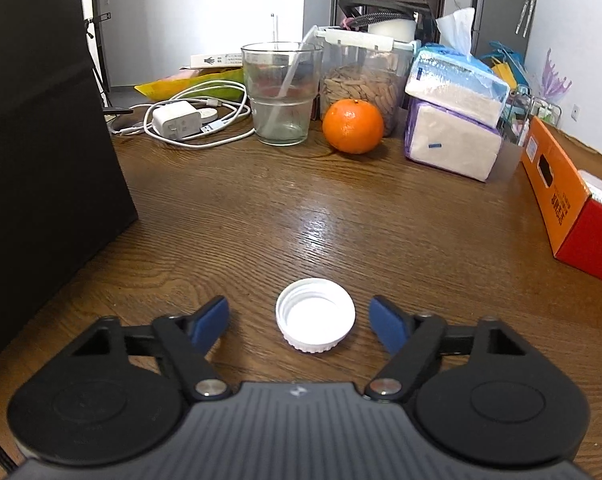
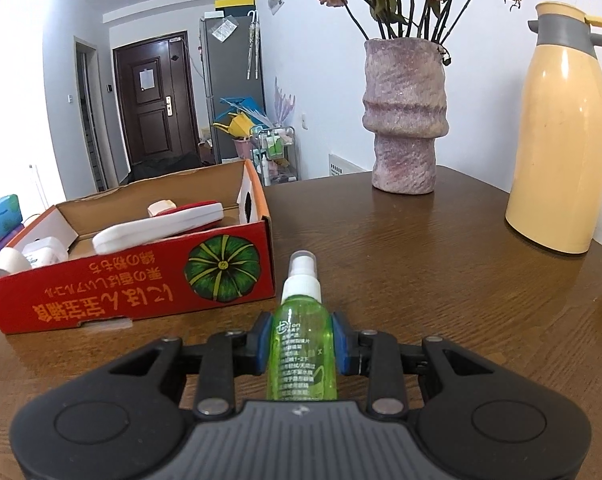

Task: Organize rigid objects
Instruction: 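Close the right tool on the green spray bottle while the left tool grasps the white bottle cap, then carry the bottle cap and spray bottle over the box with both tools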

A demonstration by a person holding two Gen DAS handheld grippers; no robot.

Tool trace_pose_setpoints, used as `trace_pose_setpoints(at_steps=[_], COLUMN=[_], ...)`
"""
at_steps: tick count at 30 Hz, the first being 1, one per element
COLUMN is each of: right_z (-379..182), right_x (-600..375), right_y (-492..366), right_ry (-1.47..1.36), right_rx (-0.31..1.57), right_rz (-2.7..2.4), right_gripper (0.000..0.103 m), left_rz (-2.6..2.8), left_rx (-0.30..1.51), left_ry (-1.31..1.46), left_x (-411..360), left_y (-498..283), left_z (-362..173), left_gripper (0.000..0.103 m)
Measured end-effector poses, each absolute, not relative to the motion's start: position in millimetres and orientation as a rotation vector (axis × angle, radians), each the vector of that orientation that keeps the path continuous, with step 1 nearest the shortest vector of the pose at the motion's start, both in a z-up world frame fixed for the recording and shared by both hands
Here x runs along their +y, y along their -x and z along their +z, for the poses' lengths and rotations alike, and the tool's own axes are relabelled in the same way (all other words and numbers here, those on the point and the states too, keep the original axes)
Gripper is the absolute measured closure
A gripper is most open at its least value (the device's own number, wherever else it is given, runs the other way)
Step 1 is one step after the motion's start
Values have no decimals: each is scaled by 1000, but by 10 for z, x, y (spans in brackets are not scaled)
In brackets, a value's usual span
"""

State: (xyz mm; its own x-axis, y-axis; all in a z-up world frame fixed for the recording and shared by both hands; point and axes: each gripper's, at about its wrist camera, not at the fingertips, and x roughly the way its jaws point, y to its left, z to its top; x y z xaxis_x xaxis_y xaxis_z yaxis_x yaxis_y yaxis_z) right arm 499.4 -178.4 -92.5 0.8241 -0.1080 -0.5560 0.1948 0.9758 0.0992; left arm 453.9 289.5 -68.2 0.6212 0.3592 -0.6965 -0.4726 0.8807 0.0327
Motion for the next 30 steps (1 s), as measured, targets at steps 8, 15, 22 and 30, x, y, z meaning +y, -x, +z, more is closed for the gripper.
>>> trace_pose_setpoints(at_steps=[8, 15, 22, 30], right_z=[-908, -892, -872, -830], right_x=[-1759, -1754, -1747, -1708], right_y=[-4865, -4758, -4670, -4548], right_ry=[-147, -147, -143, -135], right_rx=[570, 559, 549, 530], right_rz=[-157, -152, -143, -122], right_gripper=[73, 73, 73, 73], left_rz=[478, 450, 443, 414], left_rx=[752, 741, 724, 669], left_ry=[134, 140, 149, 128], left_x=[2879, 2862, 2843, 2665], left_y=[-4569, -4561, -4545, -4435], left_z=[-696, -682, -649, -530], left_gripper=[43, 62, 62, 62])
